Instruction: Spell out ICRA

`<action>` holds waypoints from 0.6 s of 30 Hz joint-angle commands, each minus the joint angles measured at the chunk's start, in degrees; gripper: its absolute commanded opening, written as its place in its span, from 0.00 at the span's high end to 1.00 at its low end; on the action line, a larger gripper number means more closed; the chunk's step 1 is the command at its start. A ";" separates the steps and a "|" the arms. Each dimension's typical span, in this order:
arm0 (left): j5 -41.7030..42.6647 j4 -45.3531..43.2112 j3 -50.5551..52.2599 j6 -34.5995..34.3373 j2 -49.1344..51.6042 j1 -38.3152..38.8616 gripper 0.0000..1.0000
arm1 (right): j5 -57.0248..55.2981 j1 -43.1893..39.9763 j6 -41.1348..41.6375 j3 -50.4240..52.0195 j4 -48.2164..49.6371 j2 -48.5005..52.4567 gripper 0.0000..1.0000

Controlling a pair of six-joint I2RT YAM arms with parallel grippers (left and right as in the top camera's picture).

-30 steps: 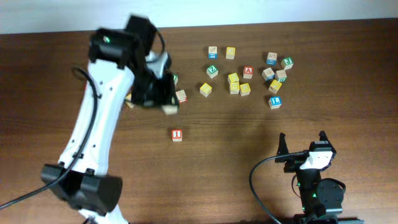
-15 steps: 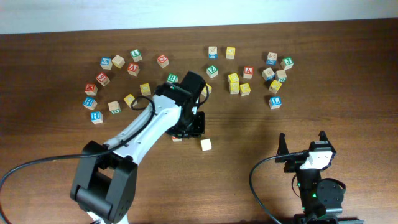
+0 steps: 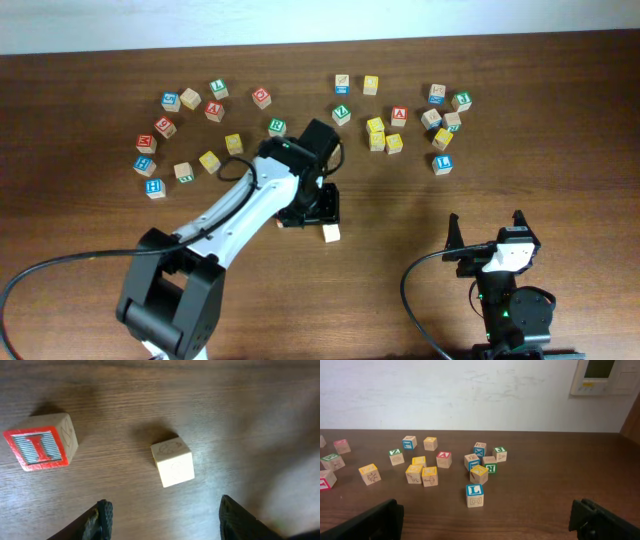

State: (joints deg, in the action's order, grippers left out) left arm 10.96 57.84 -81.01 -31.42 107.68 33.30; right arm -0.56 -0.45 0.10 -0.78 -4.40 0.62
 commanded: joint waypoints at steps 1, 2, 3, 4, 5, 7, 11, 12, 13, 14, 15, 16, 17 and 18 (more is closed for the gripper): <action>-2.27 -3.34 2.97 -4.42 0.37 1.79 0.40 | -0.50 -0.37 0.63 0.46 -0.17 -0.42 0.02; -2.45 -4.35 3.26 -4.42 0.37 2.49 0.41 | -0.50 -0.37 0.61 0.46 -0.20 -0.42 0.02; -3.52 -5.16 3.37 -4.44 0.48 3.50 0.44 | -0.50 -0.37 0.61 0.46 -0.20 -0.42 0.02; -5.38 -5.35 3.37 -5.07 0.55 4.37 0.48 | -0.50 -0.37 0.61 0.46 -0.20 -0.42 0.02; -7.41 -5.31 3.37 -6.60 0.66 5.16 0.48 | -0.50 -0.37 0.61 0.46 -0.20 -0.42 0.02; -11.32 -5.53 3.37 -9.14 1.31 7.08 0.48 | -0.50 -0.37 0.63 0.46 -0.17 -0.42 0.02; -12.44 -6.60 3.37 -10.03 3.50 8.63 0.49 | -0.50 -0.37 0.61 0.46 -0.17 -0.42 0.02; -12.35 -6.60 3.37 -11.04 4.74 8.72 0.49 | -0.50 -0.37 0.61 0.46 -0.17 -0.42 0.02; -12.28 -6.60 3.37 -11.04 5.42 8.72 0.49 | -0.50 -0.37 0.61 0.46 -0.20 -0.44 0.02; -12.26 -6.60 3.37 -11.04 6.47 8.72 0.49 | -0.50 -0.37 0.63 0.46 -0.17 -0.42 0.02; -12.26 -6.62 3.37 -11.04 6.93 8.72 0.49 | -0.50 -0.37 0.61 0.46 -0.20 -0.44 0.02; -12.28 -6.86 3.37 -11.02 7.13 8.72 0.52 | -0.50 -0.37 0.61 0.46 -0.20 -0.42 0.02; -12.26 -7.32 3.37 -11.02 7.13 8.72 0.55 | -0.50 -0.37 0.63 0.46 -0.20 -0.42 0.02; -12.26 -7.74 3.37 -11.02 7.13 8.72 0.59 | -0.50 -0.37 0.61 0.46 -0.17 -0.44 0.02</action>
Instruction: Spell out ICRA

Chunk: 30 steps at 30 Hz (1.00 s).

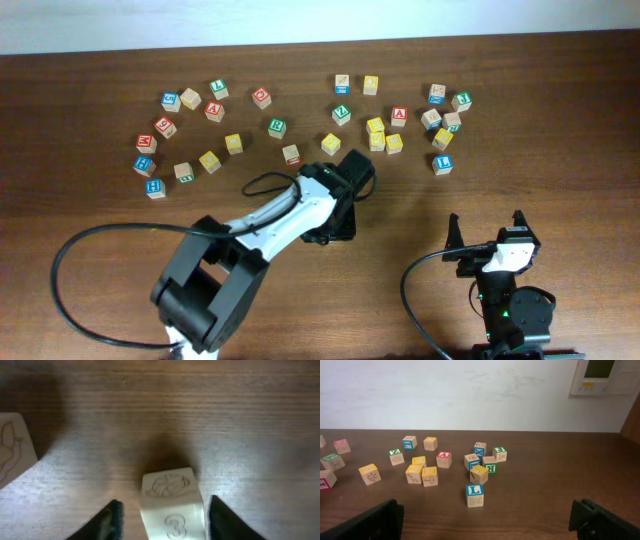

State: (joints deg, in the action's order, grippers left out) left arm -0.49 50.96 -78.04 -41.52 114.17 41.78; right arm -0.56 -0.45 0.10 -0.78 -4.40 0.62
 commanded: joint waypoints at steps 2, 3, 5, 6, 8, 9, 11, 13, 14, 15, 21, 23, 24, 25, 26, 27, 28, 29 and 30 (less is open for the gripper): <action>-0.81 -0.98 0.39 -0.92 0.63 0.24 0.68 | -0.50 -0.37 0.61 0.46 -0.17 -0.42 0.02; -0.74 -0.96 0.39 -0.92 0.63 0.24 0.71 | -0.50 -0.37 0.63 0.46 -0.20 -0.44 0.02; -0.70 -0.79 0.39 -0.92 0.63 0.24 0.72 | -0.50 -0.37 0.61 0.46 -0.20 -0.42 0.02; -0.59 -0.61 0.37 -0.92 0.63 0.24 0.75 | -0.50 -0.37 0.61 0.46 -0.20 -0.42 0.02; -0.61 -0.11 0.35 -0.92 0.63 0.22 0.76 | -0.50 -0.37 0.63 0.46 -0.20 -0.42 0.02; -0.70 0.76 0.09 -0.90 0.63 -0.04 0.76 | -0.50 -0.37 0.61 0.46 -0.20 -0.42 0.02; -0.85 1.33 -0.76 0.74 0.61 -0.37 0.78 | -0.50 -0.37 0.61 0.46 -0.20 -0.42 0.02; -2.84 1.97 -2.60 4.96 0.61 -0.37 0.79 | -0.50 -0.37 0.63 0.46 -0.20 -0.42 0.02; -5.11 2.80 -3.43 4.96 0.61 -0.37 0.78 | -0.50 -0.37 0.61 0.46 -0.20 -0.42 0.02; -6.84 3.34 -4.00 4.98 0.61 -0.35 0.78 | -0.50 -0.37 0.61 0.46 -0.20 -0.42 0.02; -24.50 2.60 -5.07 7.80 0.63 -0.09 0.77 | -0.50 -0.37 0.61 0.46 -0.20 -0.42 0.02; -27.85 -0.24 -5.05 8.17 0.63 0.72 0.78 | -0.50 -0.37 0.61 0.46 -0.20 -0.42 0.02; -28.96 -1.55 -5.05 8.96 0.63 1.18 0.77 | -0.50 -0.37 0.61 0.46 -0.17 -0.42 0.02; -30.12 -3.67 -5.05 10.64 0.63 1.86 0.77 | -0.50 -0.37 0.61 0.46 -0.20 -0.42 0.02; -31.36 -5.60 -5.05 12.20 0.63 2.71 0.77 | -0.50 -0.37 0.61 0.46 -0.17 -0.42 0.02; -33.73 -7.06 -5.05 12.96 0.68 3.63 0.77 | -0.50 -0.37 0.61 0.46 -0.17 -0.42 0.02; -36.72 -7.87 -5.05 12.98 0.98 4.28 0.77 | -0.50 -0.37 0.61 0.46 -0.20 -0.44 0.02; -40.33 -8.48 -5.05 12.98 1.51 4.94 0.77 | -0.50 -0.37 0.63 0.46 -0.20 -0.42 0.02; -44.48 -9.11 -5.05 13.51 2.67 5.38 0.75 | -0.50 -0.37 0.61 0.46 -0.20 -0.42 0.02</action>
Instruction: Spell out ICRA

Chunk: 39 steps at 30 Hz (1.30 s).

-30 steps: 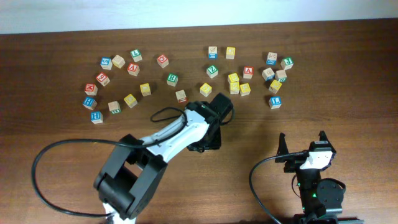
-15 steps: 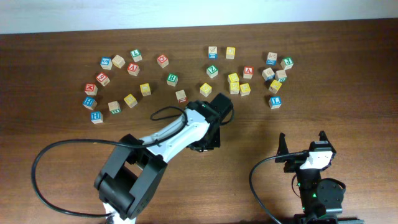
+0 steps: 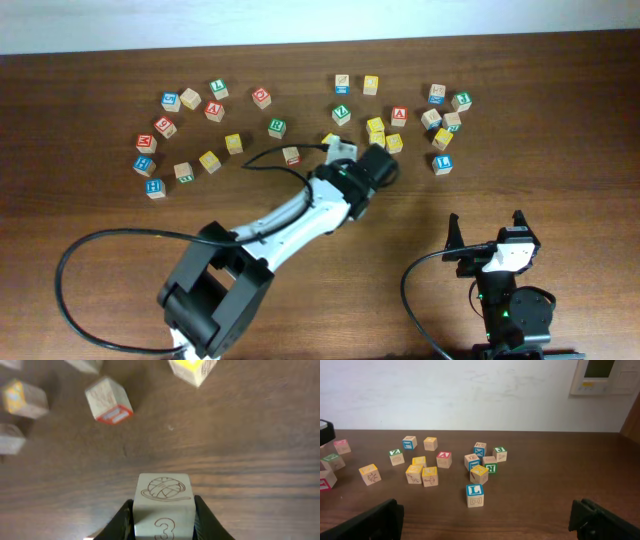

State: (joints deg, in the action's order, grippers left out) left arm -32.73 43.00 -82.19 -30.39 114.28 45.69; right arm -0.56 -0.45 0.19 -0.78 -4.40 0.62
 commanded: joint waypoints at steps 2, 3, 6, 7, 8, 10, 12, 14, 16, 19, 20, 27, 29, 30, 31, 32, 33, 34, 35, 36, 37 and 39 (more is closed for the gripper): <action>-12.98 -2.16 -0.90 6.45 4.85 1.05 0.74 | -0.50 -0.37 0.52 0.46 -0.20 -0.42 0.02; -12.98 -2.23 -0.90 7.28 6.29 0.42 0.74 | -0.50 -0.37 0.52 0.46 -0.20 -0.42 0.02; -12.09 -2.08 -0.90 8.07 8.57 -1.27 0.74 | -0.50 -0.37 0.52 0.46 -0.20 -0.44 0.02; -12.11 -2.36 -0.92 8.24 8.61 -1.25 0.73 | -0.50 -0.37 0.52 0.46 -0.17 -0.44 0.02; -12.02 -2.67 -0.92 8.22 8.59 -1.03 0.73 | -0.50 -0.37 0.52 0.46 -0.17 -0.44 0.02; -7.04 -2.69 -0.92 8.22 8.61 -0.61 0.73 | -0.50 -0.37 0.52 0.46 -0.17 -0.44 0.02; -1.20 -2.69 -0.92 8.22 8.61 -0.48 0.72 | -0.50 -0.37 0.52 0.46 -0.20 -0.42 0.02; 2.16 -2.69 -0.92 8.20 8.61 -0.48 0.68 | -0.50 -0.37 0.55 0.46 -0.20 -0.42 0.01; 2.97 -2.47 -0.92 8.22 8.61 -0.48 0.66 | -0.50 -0.37 0.52 0.46 -0.20 -0.44 0.02; 2.91 -2.32 -0.92 8.22 8.61 -0.48 0.77 | -0.50 -0.37 0.52 0.46 -0.20 -0.44 0.02; 1.70 -2.27 -0.92 8.22 8.59 -0.48 0.81 | -0.50 -0.37 0.52 0.46 -0.17 -0.42 0.02; -26.25 -1.84 -0.92 8.24 8.61 -2.54 0.75 | -0.50 -0.37 0.52 0.46 -0.20 -0.42 0.02; -26.18 -1.81 -0.92 8.24 8.61 -5.16 0.75 | -0.50 -0.37 0.52 0.46 -0.20 -0.42 0.02; -25.94 -1.73 -0.92 8.24 8.61 -6.05 0.76 | -0.50 -0.37 0.52 0.46 -0.20 -0.44 0.01; -25.38 -1.51 -0.90 8.24 8.61 -6.78 0.76 | -0.50 -0.37 0.52 0.46 -0.20 -0.44 0.02; -24.09 -1.16 -0.92 8.24 8.61 -7.56 0.75 | -0.50 -0.37 0.55 0.46 -0.20 -0.42 0.02; -21.24 -0.63 -0.90 8.24 8.61 -8.52 0.76 | -0.50 -0.37 0.52 0.46 -0.20 -0.42 0.02; -18.38 -0.15 -0.83 8.22 8.61 -9.42 0.76 | -0.50 -0.37 0.52 0.46 -0.17 -0.42 0.02; -17.92 -0.13 -0.74 8.22 8.61 -9.90 0.76 | -0.50 -0.37 0.52 0.46 -0.20 -0.42 0.02; -17.79 -0.07 -0.70 8.22 8.61 -10.29 0.76 | -0.50 -0.37 0.52 0.46 -0.17 -0.42 0.02; -17.84 0.15 -0.57 8.24 8.61 -10.82 0.76 | -0.50 -0.37 0.52 0.46 -0.20 -0.42 0.02; -17.81 1.22 -0.28 8.22 8.61 -11.89 0.76 | -0.50 -0.37 0.52 0.46 -0.17 -0.42 0.02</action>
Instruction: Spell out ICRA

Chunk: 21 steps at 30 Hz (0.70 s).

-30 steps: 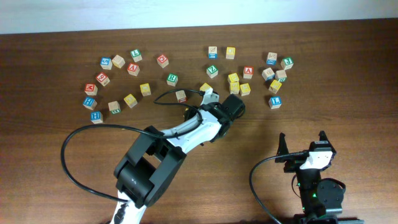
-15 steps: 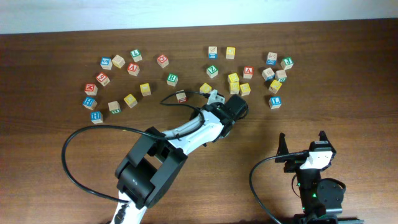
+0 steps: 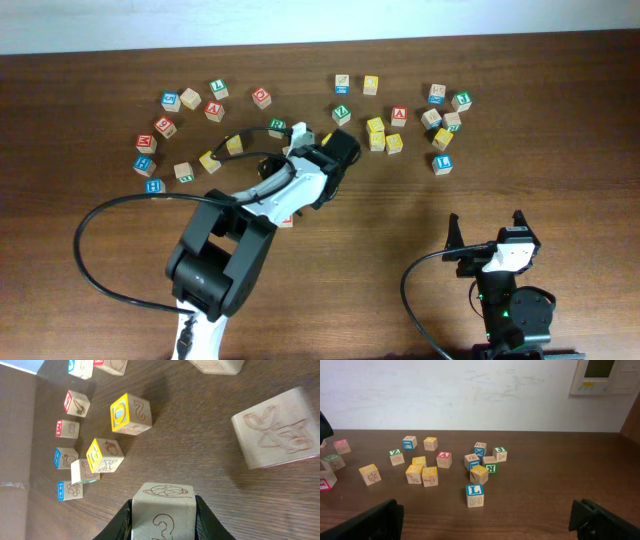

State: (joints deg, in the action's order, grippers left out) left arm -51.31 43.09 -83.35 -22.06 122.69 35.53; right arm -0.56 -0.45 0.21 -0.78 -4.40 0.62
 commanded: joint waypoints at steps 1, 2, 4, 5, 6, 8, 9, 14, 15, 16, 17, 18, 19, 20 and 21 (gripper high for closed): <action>0.76 2.56 1.03 -0.11 0.20 -3.08 0.76 | -0.50 -0.37 0.50 0.46 -0.20 -0.42 0.02; 0.79 3.30 1.18 -0.11 0.20 -3.93 0.77 | -0.50 -0.37 0.52 0.46 -0.17 -0.42 0.02; 1.03 4.61 2.67 -0.11 0.20 -5.68 0.77 | -0.50 -0.37 0.50 0.46 -0.20 -0.42 0.02; 1.20 4.81 3.48 -0.11 0.20 -6.12 0.76 | -0.50 -0.37 0.50 0.46 -0.17 -0.42 0.02; 1.22 5.44 4.20 -0.13 0.20 -6.25 0.75 | -0.50 -0.37 0.50 0.46 -0.20 -0.44 0.02; 2.38 6.34 4.26 -0.11 0.20 -6.19 0.74 | -0.50 -0.37 0.50 0.46 -0.20 -0.44 0.01; 4.04 6.97 4.26 -0.11 0.20 -6.08 0.74 | -0.50 -0.37 0.50 0.46 -0.20 -0.44 0.02; 11.65 8.07 4.35 -0.11 0.20 -6.08 0.67 | -0.50 -0.37 0.50 0.46 -0.20 -0.42 0.02; 11.67 8.50 4.35 -0.11 0.20 -6.08 0.66 | -0.50 -0.37 0.50 0.46 -0.20 -0.42 0.02; 11.67 9.09 4.35 -0.11 0.20 -5.73 0.67 | -0.50 -0.37 0.50 0.46 -0.17 -0.42 0.02; 11.69 9.14 4.35 -0.11 0.20 -5.53 0.67 | -0.50 -0.37 0.50 0.46 -0.20 -0.42 0.02; 11.69 9.14 4.35 -0.11 0.20 -5.53 0.68 | -0.50 -0.37 0.50 0.46 -0.20 -0.42 0.02; 11.69 9.16 4.35 -0.11 0.20 -5.55 0.70 | -0.50 -0.37 0.52 0.46 -0.20 -0.42 0.02; 11.69 9.22 4.35 -0.11 0.20 -5.53 0.72 | -0.50 -0.37 0.52 0.46 -0.20 -0.44 0.02; 11.67 9.33 4.35 -0.11 0.20 -5.53 0.76 | -0.50 -0.37 0.50 0.46 -0.20 -0.42 0.01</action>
State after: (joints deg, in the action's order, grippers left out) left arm -43.51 52.21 -79.55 -22.04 122.67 29.67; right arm -0.56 -0.45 0.21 -0.78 -4.40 0.62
